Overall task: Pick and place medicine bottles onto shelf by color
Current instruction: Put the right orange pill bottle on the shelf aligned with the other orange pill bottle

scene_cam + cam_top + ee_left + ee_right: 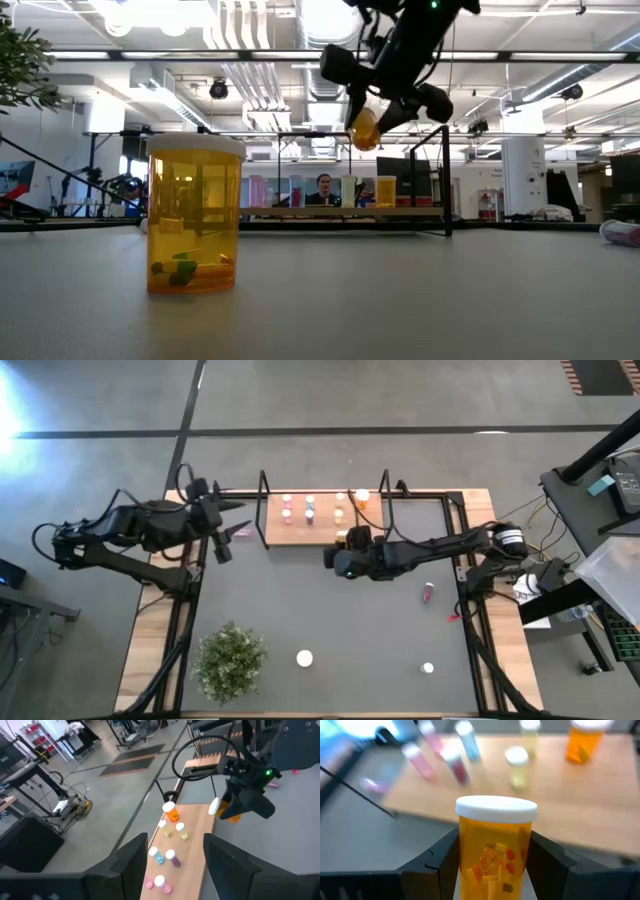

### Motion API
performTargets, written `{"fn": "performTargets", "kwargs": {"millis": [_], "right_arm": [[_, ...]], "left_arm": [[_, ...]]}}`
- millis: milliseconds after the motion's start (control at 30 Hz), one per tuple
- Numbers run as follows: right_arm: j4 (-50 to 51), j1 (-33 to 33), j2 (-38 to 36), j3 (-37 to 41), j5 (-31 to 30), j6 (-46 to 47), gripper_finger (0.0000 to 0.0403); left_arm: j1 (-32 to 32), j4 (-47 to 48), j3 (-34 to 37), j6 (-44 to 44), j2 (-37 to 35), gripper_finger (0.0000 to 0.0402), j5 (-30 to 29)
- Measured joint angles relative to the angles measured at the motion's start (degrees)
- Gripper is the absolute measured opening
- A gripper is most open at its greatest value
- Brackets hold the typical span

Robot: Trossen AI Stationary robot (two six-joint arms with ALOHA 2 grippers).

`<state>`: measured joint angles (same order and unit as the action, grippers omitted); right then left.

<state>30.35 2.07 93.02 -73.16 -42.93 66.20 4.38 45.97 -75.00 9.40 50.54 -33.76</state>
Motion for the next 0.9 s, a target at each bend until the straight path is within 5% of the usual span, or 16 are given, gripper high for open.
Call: {"fn": "performTargets", "kwargs": {"millis": [200,333,467,900], "right_arm": [[-31.37,2.46,-1.74,13.11,-9.4,-13.02,0.0183],[-41.83,3.78,-1.53,19.58,-17.86,-17.65,0.0183],[-44.36,4.3,-0.18,22.99,-25.83,-20.89,0.0183],[-44.63,3.77,7.44,20.7,-31.38,-11.18,0.0183]], "left_arm": [[-0.04,-0.45,0.07,0.48,-2.36,0.0176,-0.12],[-0.17,-0.47,0.07,2.87,-3.07,0.0176,-0.23],[-0.26,-0.54,0.07,6.6,-3.23,0.0176,-1.62],[-0.28,-3.48,-0.07,15.71,-2.63,0.0176,-5.25]]}}
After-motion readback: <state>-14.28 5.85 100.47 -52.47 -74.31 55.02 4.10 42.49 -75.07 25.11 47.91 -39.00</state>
